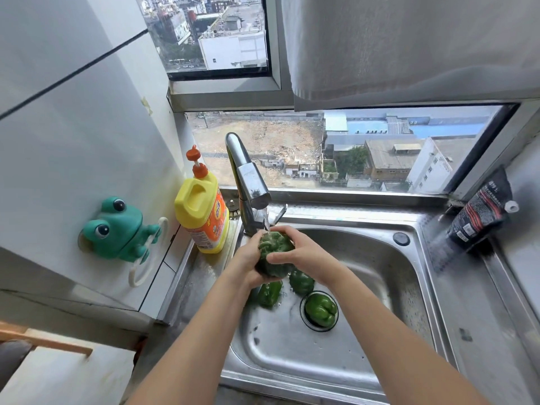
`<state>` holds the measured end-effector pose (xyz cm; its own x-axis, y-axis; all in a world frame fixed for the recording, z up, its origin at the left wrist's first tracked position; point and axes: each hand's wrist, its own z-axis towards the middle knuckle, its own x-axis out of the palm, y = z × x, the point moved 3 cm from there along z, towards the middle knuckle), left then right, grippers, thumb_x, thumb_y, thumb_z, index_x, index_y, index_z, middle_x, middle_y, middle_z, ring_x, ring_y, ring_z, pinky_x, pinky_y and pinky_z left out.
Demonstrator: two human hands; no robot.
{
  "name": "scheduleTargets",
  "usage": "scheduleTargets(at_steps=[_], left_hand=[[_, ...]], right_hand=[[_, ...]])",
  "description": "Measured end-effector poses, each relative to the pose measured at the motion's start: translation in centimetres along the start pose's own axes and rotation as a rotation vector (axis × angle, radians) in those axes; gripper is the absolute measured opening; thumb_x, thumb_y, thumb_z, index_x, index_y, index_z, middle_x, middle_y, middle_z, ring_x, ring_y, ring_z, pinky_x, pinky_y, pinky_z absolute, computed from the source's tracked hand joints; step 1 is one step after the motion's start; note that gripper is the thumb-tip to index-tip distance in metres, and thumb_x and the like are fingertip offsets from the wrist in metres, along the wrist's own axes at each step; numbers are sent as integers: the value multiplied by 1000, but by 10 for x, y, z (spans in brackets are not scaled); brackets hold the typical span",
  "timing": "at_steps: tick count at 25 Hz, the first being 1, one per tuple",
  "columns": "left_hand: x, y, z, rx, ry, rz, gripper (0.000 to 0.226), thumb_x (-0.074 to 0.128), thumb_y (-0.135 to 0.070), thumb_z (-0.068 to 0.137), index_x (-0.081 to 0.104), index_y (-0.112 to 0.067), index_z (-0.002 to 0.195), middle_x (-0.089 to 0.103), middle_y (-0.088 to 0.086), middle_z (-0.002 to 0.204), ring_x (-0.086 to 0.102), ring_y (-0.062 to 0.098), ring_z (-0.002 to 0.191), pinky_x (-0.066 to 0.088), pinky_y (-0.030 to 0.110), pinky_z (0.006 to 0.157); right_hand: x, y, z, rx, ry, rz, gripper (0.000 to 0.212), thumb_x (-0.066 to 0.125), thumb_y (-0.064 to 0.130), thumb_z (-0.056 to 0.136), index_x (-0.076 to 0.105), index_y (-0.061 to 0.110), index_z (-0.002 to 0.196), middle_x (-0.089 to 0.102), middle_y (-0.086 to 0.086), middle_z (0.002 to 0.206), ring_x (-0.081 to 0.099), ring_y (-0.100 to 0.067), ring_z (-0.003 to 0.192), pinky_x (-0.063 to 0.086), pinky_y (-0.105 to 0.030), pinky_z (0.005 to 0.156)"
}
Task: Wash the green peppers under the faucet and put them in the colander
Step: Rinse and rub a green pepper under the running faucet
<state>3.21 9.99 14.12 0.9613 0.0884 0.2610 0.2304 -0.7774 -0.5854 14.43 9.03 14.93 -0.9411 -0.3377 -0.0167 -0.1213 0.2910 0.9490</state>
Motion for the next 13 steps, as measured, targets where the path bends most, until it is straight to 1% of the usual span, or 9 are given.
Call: scheduleTargets(at_steps=[2,3,5,7,8,9,10,11,13], left_hand=[[4,2,-2,1,41,-75,29,40,-35,97,61,-16,93,62,14,93,59,29,85,50,46,75],[6,2,-1,8,46,-99,27,39,-31,97,61,-17,90,62,14,90,59,29,84,49,46,76],[8,6,1,34,65,-153,26,39,-24,95,62,-16,87,63,12,83,59,27,79,49,41,70],[11,10,3,72,106,-255,27,39,-21,95,62,-14,84,63,8,74,60,23,73,49,32,65],[12,10,4,89,122,-302,28,39,-23,97,62,-14,85,64,6,73,61,21,71,49,30,63],[13,10,4,107,134,-321,30,39,-28,98,63,-14,86,65,6,74,62,20,72,50,29,63],[13,9,3,125,138,-308,34,40,-35,99,65,-14,89,67,6,77,63,20,75,52,29,63],[13,7,2,138,143,-266,37,41,-43,98,66,-15,94,69,7,83,64,21,80,53,31,64],[9,1,-2,143,132,-131,38,46,-48,94,64,-17,107,67,12,99,63,26,92,55,38,70]], right_hand=[[7,5,-4,-43,-199,-111,38,64,18,84,52,22,119,60,-1,106,57,-17,98,46,-18,73],[9,7,-6,-72,-306,-192,33,61,21,85,53,21,117,60,0,101,56,-16,93,42,-17,69],[13,11,-8,-112,-474,-374,30,58,28,85,56,19,114,62,1,96,55,-15,88,40,-22,70],[16,16,-9,-135,-583,-548,29,56,33,86,58,17,110,63,0,96,56,-19,89,39,-27,74],[17,18,-7,-134,-613,-591,29,55,34,86,59,16,108,63,-2,98,57,-21,91,39,-29,75],[19,20,-5,-132,-624,-610,29,54,33,87,58,15,109,63,-4,102,57,-22,95,40,-30,77],[21,20,-2,-132,-606,-604,32,53,30,88,56,13,115,61,-7,108,56,-24,102,41,-31,83],[22,19,1,-121,-546,-570,36,52,26,90,52,12,123,57,-9,117,52,-25,110,41,-32,92],[17,18,4,-92,-321,-415,46,51,19,92,42,12,136,48,-10,131,44,-25,123,36,-37,107]])
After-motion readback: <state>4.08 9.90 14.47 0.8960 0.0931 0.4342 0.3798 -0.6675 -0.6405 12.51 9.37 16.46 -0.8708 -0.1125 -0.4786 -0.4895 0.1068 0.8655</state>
